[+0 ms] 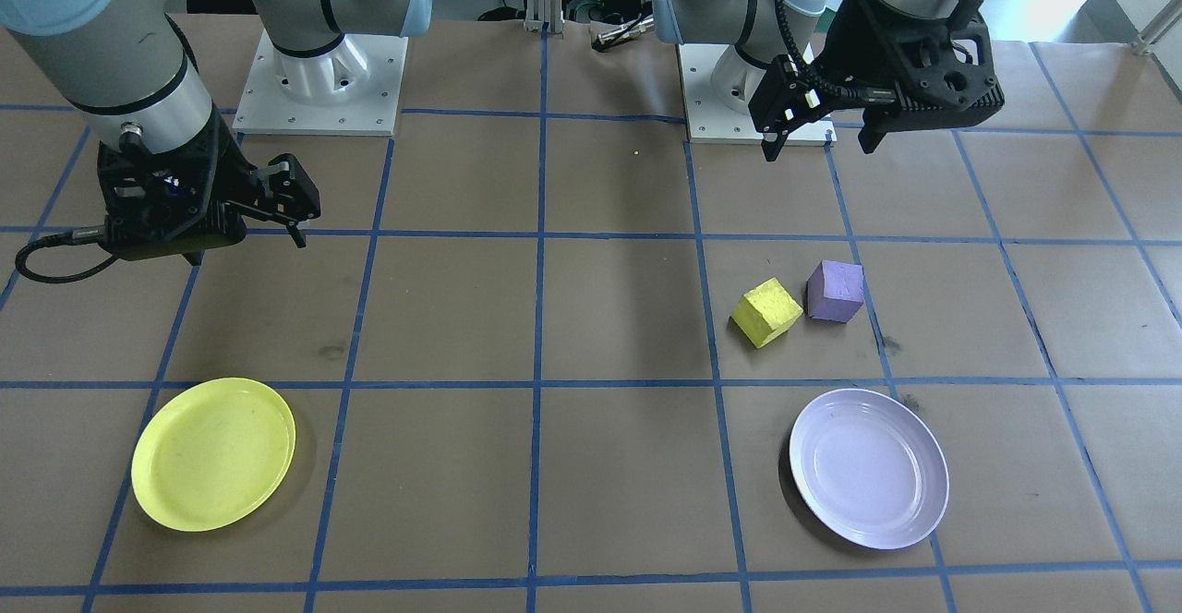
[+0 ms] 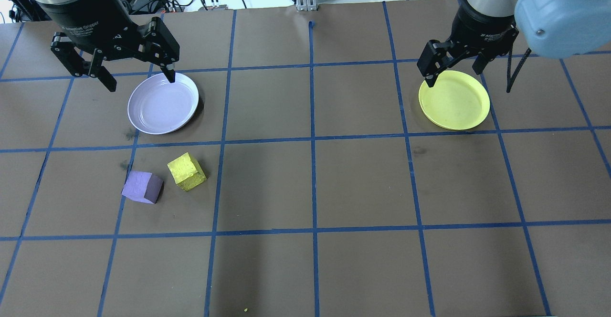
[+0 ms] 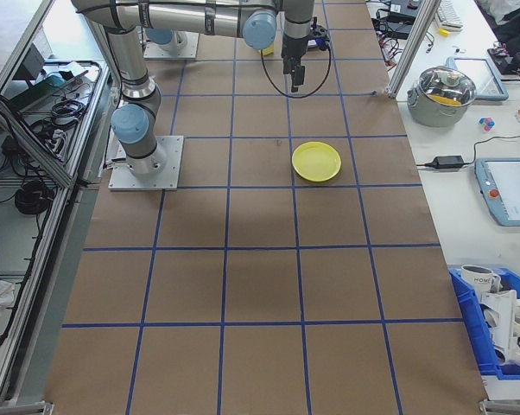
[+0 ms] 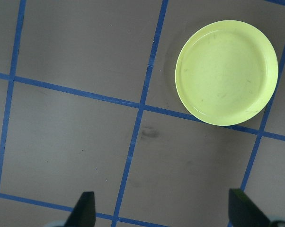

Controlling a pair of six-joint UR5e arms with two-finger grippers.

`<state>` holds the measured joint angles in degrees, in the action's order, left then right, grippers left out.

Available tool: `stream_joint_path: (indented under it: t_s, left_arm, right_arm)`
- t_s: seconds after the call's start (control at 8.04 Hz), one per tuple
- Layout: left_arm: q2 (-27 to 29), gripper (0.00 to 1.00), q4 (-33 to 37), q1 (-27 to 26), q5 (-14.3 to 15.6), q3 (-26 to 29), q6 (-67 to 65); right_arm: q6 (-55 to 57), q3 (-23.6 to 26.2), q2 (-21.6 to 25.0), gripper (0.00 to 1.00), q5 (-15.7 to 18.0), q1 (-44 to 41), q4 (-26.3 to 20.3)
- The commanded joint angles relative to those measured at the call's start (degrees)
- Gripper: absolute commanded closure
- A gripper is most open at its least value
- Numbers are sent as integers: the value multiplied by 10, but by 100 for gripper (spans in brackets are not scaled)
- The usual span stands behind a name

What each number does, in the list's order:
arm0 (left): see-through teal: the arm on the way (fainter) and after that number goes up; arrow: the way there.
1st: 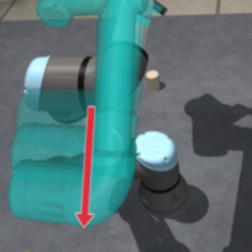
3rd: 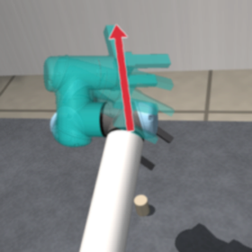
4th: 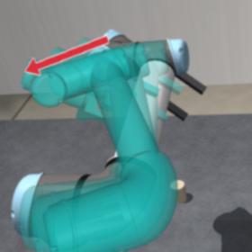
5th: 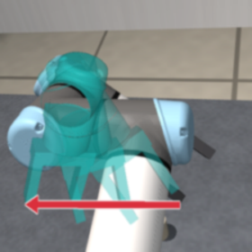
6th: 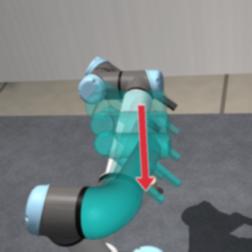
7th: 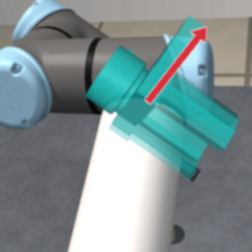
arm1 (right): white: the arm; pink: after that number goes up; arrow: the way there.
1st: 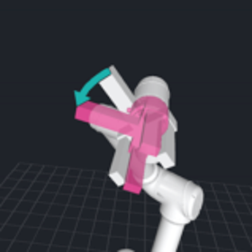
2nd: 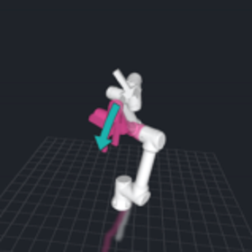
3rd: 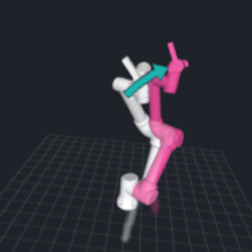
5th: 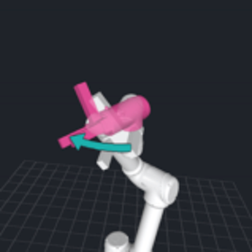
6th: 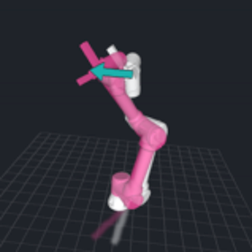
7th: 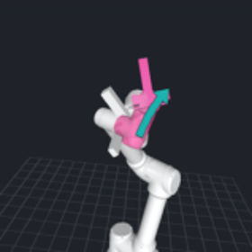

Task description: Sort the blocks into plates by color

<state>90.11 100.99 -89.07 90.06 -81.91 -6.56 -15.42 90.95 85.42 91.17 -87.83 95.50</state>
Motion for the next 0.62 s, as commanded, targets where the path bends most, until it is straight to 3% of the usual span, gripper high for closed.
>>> stream_joint_path:
  t_s: [0.0,0.25,0.5]
  left_arm:
    - [-1,0,0,0,6,-4,1]
    - [16,0,-31,30,6,-7,79]
    - [30,0,-31,128,6,-37,205]
  right_arm:
    - [6,2,3,0,-3,-1,1]
    - [7,-3,7,0,-5,-2,-1]
    - [0,2,11,0,-7,-2,-1]
